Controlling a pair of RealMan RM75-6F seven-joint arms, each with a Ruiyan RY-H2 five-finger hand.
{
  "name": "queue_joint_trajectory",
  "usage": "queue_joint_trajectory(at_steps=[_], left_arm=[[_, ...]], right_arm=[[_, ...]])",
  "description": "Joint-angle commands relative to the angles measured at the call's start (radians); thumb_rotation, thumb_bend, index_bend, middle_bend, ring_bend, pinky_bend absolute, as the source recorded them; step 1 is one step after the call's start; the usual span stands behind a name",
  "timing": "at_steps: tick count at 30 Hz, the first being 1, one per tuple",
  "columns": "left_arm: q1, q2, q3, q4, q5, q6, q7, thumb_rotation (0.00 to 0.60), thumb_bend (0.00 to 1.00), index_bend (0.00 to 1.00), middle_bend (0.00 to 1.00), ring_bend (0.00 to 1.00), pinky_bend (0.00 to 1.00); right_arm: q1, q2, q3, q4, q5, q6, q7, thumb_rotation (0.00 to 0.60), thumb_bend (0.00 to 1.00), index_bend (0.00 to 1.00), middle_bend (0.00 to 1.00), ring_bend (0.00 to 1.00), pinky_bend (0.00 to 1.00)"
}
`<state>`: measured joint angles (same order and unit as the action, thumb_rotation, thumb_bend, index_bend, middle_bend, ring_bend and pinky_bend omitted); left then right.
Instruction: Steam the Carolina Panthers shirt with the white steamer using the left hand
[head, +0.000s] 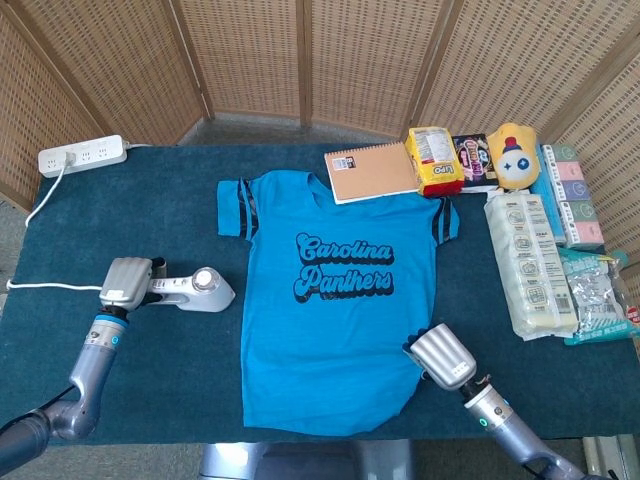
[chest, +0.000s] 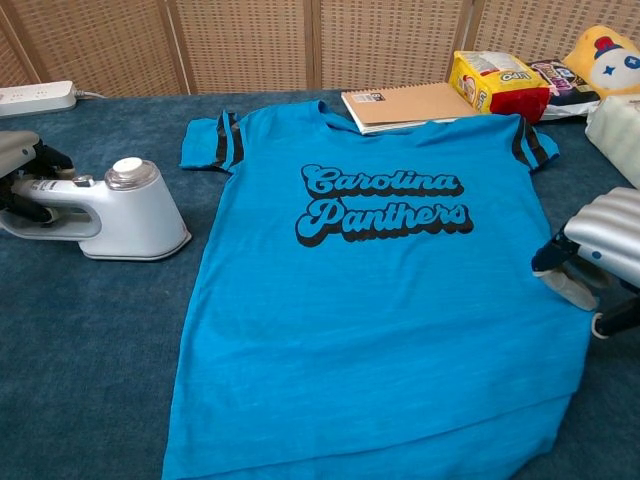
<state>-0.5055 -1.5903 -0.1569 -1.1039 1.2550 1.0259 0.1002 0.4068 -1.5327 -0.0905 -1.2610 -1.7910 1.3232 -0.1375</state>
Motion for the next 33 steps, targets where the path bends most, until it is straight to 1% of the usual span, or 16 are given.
queue_joint_trajectory(at_steps=[1,4,9,13,16,19,26,33], left_arm=[[-0.002,-0.004,-0.001,0.009,0.003,0.003,-0.015,0.563,0.48,0.69,0.70,0.66,0.76],[-0.003,-0.005,-0.002,0.014,0.018,0.014,-0.046,0.593,0.48,0.69,0.71,0.66,0.76],[-0.002,-0.005,-0.008,0.022,0.048,0.037,-0.156,0.599,0.48,0.69,0.71,0.66,0.78],[0.001,-0.012,-0.008,0.048,0.065,0.056,-0.209,0.600,0.48,0.69,0.73,0.68,0.80],[0.003,-0.022,-0.006,0.064,0.086,0.078,-0.258,0.600,0.48,0.69,0.73,0.68,0.80],[0.004,-0.032,0.004,0.091,0.127,0.121,-0.299,0.600,0.48,0.69,0.73,0.68,0.80],[0.003,-0.051,0.016,0.138,0.184,0.190,-0.363,0.600,0.48,0.69,0.73,0.68,0.80],[-0.014,-0.074,0.022,0.170,0.237,0.251,-0.391,0.600,0.48,0.69,0.73,0.68,0.80]], right_arm=[[0.000,-0.001,0.001,0.001,0.001,0.000,0.001,0.600,0.37,0.81,0.74,0.75,0.78],[0.000,-0.001,0.001,0.003,0.003,-0.001,0.002,0.600,0.37,0.81,0.74,0.75,0.78],[-0.002,0.000,0.002,0.004,0.005,0.002,0.004,0.600,0.37,0.81,0.74,0.75,0.78],[-0.003,0.002,0.004,0.002,0.006,0.005,0.004,0.600,0.37,0.81,0.74,0.75,0.78],[-0.002,0.003,0.003,0.001,0.006,0.004,0.004,0.600,0.37,0.81,0.74,0.75,0.78],[-0.003,0.003,0.003,0.000,0.005,0.005,0.002,0.600,0.37,0.81,0.74,0.75,0.78],[-0.004,0.006,0.004,-0.005,0.006,0.006,-0.001,0.600,0.37,0.81,0.74,0.75,0.78],[-0.005,0.009,0.006,-0.010,0.008,0.006,-0.006,0.600,0.37,0.81,0.74,0.75,0.78]])
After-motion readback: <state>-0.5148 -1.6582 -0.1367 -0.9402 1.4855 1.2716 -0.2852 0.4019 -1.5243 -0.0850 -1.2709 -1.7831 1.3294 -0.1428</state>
